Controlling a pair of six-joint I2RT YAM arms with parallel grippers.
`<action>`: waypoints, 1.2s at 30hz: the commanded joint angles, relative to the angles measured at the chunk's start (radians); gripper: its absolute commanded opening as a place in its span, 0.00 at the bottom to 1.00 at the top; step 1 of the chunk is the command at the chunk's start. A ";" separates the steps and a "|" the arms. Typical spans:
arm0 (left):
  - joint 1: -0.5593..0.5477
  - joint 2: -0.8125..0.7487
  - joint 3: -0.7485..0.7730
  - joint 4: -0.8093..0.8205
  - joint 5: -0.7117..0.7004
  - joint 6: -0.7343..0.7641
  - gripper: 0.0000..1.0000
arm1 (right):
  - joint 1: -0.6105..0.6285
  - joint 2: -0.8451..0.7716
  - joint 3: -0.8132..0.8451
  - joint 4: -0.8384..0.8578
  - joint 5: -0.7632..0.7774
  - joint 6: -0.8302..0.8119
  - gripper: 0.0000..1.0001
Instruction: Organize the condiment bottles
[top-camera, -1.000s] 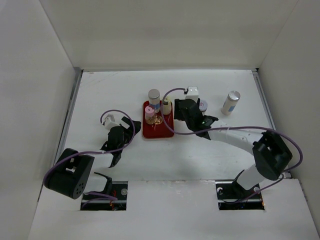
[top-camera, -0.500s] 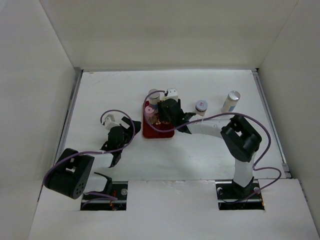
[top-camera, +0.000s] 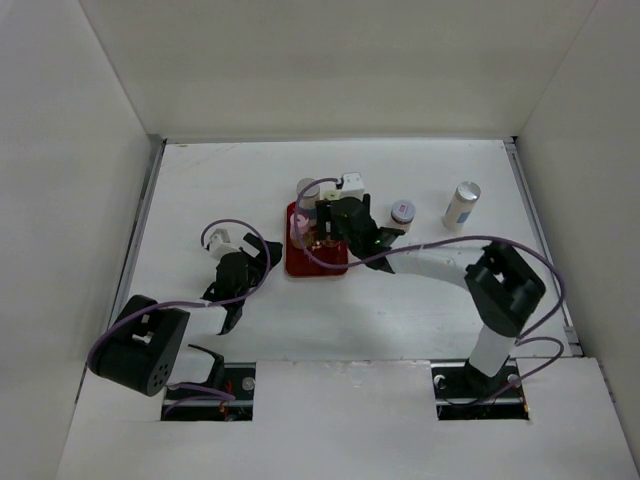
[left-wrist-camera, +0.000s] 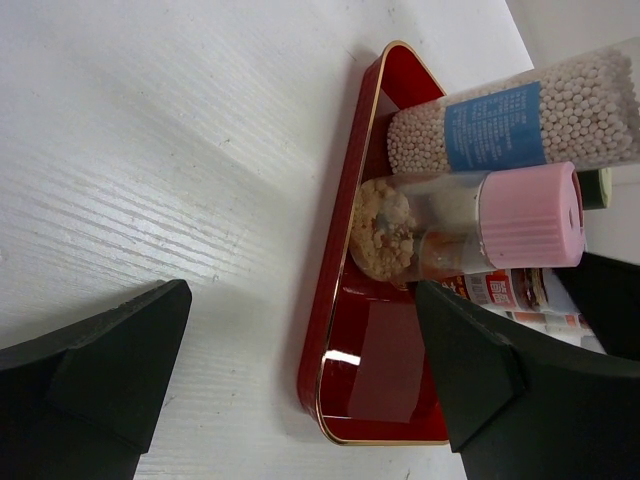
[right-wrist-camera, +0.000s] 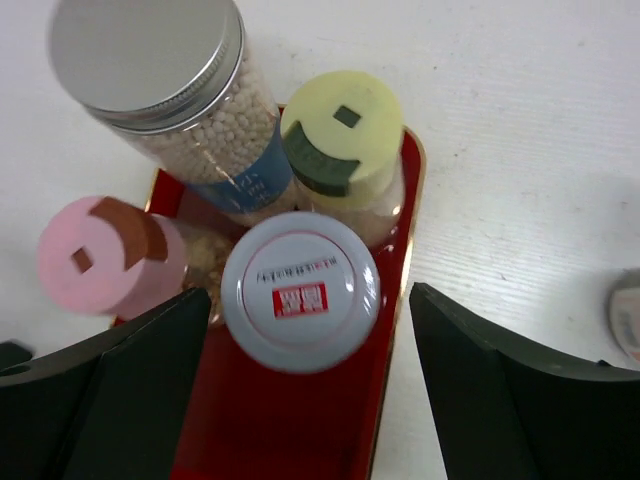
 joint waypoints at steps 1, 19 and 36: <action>0.002 0.004 0.008 0.014 0.010 -0.003 1.00 | 0.011 -0.189 -0.081 0.028 0.010 0.006 0.88; -0.004 -0.002 0.008 0.016 0.010 0.000 1.00 | -0.357 -0.170 -0.183 -0.001 0.040 -0.017 1.00; 0.001 0.013 0.010 0.017 0.016 -0.002 1.00 | -0.181 -0.374 -0.321 0.059 0.083 -0.003 0.53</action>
